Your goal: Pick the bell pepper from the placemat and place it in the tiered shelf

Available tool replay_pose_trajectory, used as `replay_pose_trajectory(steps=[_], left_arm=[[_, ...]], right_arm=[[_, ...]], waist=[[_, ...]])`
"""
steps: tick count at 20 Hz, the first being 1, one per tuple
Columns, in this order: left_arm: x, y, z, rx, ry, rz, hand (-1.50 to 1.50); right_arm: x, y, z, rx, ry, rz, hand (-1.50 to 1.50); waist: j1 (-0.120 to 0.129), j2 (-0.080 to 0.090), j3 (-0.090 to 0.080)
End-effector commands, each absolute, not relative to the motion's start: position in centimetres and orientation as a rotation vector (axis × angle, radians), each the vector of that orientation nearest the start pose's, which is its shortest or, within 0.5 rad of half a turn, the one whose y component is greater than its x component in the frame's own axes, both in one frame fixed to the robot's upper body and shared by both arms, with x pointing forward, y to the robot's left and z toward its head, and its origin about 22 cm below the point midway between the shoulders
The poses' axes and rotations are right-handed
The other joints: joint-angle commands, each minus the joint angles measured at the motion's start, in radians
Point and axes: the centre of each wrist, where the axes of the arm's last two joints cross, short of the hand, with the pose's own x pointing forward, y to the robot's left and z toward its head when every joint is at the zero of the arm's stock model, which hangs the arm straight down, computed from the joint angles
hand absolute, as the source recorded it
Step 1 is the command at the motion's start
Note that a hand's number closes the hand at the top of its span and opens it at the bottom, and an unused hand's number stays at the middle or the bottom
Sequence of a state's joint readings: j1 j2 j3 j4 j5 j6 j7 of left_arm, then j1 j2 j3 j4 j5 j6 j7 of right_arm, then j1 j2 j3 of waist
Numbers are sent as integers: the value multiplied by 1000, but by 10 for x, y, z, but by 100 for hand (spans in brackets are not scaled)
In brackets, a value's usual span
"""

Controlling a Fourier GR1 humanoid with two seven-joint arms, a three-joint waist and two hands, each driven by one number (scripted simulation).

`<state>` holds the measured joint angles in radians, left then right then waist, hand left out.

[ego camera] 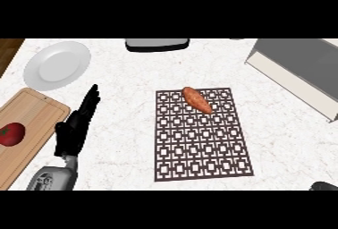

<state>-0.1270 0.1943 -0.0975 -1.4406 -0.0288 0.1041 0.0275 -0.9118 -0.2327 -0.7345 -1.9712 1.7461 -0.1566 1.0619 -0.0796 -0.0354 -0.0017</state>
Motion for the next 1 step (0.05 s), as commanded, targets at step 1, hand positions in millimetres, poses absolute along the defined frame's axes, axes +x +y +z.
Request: replay_pose_trajectory(steps=[1], left_arm=[[271, 239, 10, 170, -1524, -191, 0]], right_arm=[[196, -299, 323, -1720, -902, -1128, -150]], waist=[[-1, -4, -1]])
